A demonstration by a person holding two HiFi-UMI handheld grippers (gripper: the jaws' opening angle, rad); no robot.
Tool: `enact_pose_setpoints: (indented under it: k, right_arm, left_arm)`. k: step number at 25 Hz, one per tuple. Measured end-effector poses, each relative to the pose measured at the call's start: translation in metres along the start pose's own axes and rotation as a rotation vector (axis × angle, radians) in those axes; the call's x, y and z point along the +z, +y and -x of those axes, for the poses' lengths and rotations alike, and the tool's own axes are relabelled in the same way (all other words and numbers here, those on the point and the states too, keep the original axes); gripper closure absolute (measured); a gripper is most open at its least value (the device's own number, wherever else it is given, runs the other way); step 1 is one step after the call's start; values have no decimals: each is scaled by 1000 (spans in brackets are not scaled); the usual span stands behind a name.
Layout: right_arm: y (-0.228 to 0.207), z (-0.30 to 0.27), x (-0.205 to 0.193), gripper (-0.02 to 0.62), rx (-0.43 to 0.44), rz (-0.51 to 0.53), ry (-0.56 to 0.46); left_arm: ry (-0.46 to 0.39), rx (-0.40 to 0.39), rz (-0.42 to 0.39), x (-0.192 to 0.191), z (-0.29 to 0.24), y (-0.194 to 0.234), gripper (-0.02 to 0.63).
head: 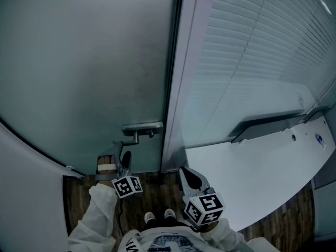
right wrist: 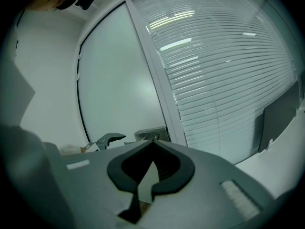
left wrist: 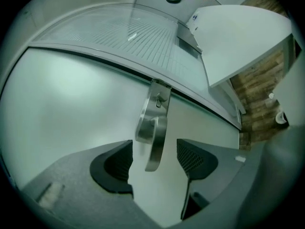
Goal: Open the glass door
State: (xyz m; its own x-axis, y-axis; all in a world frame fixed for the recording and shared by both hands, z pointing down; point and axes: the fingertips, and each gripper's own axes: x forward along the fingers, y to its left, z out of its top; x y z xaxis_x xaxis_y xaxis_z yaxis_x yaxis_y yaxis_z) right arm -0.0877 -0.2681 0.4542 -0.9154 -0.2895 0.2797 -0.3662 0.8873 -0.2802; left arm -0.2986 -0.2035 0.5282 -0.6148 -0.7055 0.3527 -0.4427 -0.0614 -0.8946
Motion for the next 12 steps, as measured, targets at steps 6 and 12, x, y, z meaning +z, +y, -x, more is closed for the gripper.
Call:
enact_pose_setpoints:
  k: [6, 12]
  right_arm:
    - [-2, -3, 1, 592, -4, 2, 8]
    - [-4, -3, 0, 592, -12, 2, 13]
  left_arm:
    - [27, -22, -63, -10, -25, -3, 308]
    - [34, -10, -45, -16, -36, -4, 313]
